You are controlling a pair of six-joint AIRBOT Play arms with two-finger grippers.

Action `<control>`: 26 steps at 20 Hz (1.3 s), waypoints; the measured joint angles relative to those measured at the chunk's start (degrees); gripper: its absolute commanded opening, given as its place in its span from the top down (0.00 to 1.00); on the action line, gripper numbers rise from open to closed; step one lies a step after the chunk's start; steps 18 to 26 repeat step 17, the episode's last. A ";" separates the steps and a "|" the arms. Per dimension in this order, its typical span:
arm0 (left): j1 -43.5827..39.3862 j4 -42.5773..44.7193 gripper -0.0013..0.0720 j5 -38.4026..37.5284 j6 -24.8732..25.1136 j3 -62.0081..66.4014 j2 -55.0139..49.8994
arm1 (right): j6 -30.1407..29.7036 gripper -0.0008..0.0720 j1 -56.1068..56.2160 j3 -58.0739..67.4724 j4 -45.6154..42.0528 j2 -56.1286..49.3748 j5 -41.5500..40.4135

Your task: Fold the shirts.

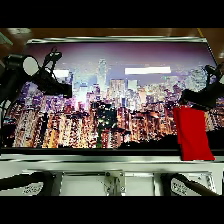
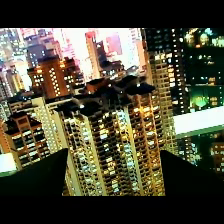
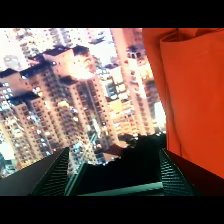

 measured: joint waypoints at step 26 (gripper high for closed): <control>-0.31 1.27 0.13 -0.83 -0.24 0.09 -1.42 | 0.48 0.06 2.12 0.07 -0.46 -0.70 0.37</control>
